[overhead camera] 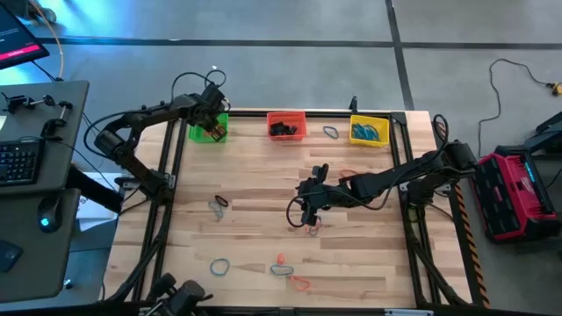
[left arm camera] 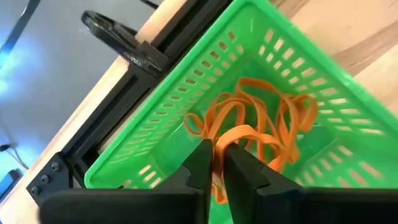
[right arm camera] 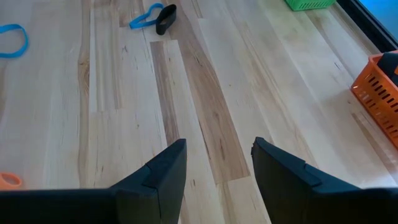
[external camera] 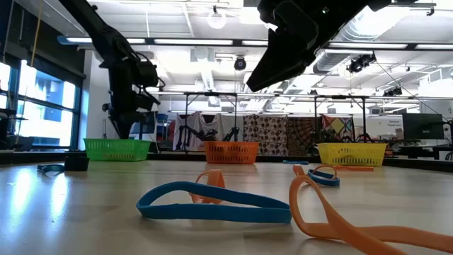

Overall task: Sort rubber bands into baskets
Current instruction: Put the orange rubber band into the green bin, then put the blue rubber band into the yellow bin

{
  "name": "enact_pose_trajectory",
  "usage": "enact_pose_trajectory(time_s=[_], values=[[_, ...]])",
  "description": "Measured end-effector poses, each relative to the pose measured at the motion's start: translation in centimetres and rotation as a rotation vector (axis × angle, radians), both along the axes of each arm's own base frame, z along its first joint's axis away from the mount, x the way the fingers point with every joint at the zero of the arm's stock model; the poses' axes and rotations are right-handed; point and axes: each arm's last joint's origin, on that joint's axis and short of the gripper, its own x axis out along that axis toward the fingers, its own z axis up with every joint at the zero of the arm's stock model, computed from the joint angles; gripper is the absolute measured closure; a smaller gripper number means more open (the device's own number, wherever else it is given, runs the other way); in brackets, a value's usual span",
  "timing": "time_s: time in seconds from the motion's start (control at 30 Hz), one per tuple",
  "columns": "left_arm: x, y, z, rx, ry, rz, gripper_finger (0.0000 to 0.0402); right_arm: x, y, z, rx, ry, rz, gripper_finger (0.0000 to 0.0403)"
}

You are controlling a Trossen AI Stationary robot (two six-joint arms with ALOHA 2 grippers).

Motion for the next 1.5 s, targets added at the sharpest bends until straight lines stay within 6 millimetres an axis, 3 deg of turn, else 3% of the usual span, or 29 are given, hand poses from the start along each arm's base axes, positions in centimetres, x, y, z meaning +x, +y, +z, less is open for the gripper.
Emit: enact_pose_trajectory(time_s=[0.37,0.57,0.8,1.0,1.27,1.5], values=[[-0.2,-0.9,2.5,0.077,-0.060,-0.014,0.0277,0.0,0.0,0.0,0.003,-0.001,-0.002,0.0231],[0.4,-3.2,4.9,0.073,-0.155,-0.137,0.0263,0.0,0.0,0.0,0.002,-0.001,-0.002,0.0231],[1.7,-9.3,8.2,0.026,-0.401,-0.505,0.0298,0.0,0.0,0.0,0.002,-0.001,-0.002,0.0231],[1.5,-15.3,9.8,-0.121,-0.519,-0.737,0.0325,0.0,0.0,0.0,0.002,-0.001,-0.002,0.0231],[2.1,-22.6,10.3,-0.293,-0.534,-0.960,0.0334,0.0,0.0,0.1,0.004,-0.008,-0.002,0.0231],[2.6,-28.9,9.2,-0.473,-0.457,-1.036,0.0335,0.1,0.0,0.1,0.019,-0.018,-0.013,0.0231]])
